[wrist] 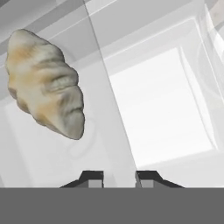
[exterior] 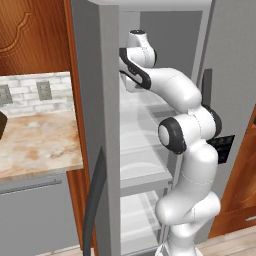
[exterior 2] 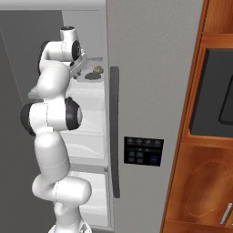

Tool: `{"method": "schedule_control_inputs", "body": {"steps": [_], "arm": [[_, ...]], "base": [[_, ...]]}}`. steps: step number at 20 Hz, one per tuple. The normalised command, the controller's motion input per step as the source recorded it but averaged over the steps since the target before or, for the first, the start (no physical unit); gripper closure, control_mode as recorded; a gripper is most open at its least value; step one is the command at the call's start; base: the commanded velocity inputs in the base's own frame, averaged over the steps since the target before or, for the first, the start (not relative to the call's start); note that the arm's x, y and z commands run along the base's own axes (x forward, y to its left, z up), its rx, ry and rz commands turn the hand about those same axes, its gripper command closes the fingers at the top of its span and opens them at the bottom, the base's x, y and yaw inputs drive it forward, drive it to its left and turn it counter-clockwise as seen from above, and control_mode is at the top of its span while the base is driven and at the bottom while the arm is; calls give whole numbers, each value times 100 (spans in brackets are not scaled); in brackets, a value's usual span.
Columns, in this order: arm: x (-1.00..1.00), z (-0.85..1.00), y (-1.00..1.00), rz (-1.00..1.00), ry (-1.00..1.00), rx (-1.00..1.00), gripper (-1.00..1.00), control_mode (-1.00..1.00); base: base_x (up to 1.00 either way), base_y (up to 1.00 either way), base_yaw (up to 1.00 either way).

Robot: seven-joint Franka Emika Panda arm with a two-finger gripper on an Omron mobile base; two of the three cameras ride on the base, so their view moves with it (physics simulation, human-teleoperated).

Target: Place two dumplings into each of the tupperware containers and then place the containers in the fridge.

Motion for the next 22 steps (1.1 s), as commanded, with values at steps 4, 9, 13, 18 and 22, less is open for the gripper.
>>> {"method": "schedule_control_inputs", "body": {"steps": [4, 9, 13, 18, 22], "arm": [[0, 0, 0, 0, 0, 0, -100, -100], [0, 0, 0, 0, 0, 0, -100, -100], [0, 0, 0, 0, 0, 0, -100, -100], [-15, 0, 0, 0, -15, 0, -100, -100], [-42, 0, 0, 0, -33, 0, -100, -100]], "base": [[0, 0, 0], [0, 0, 0], [0, 0, 0], [0, 0, 0], [0, 0, 0]]}}
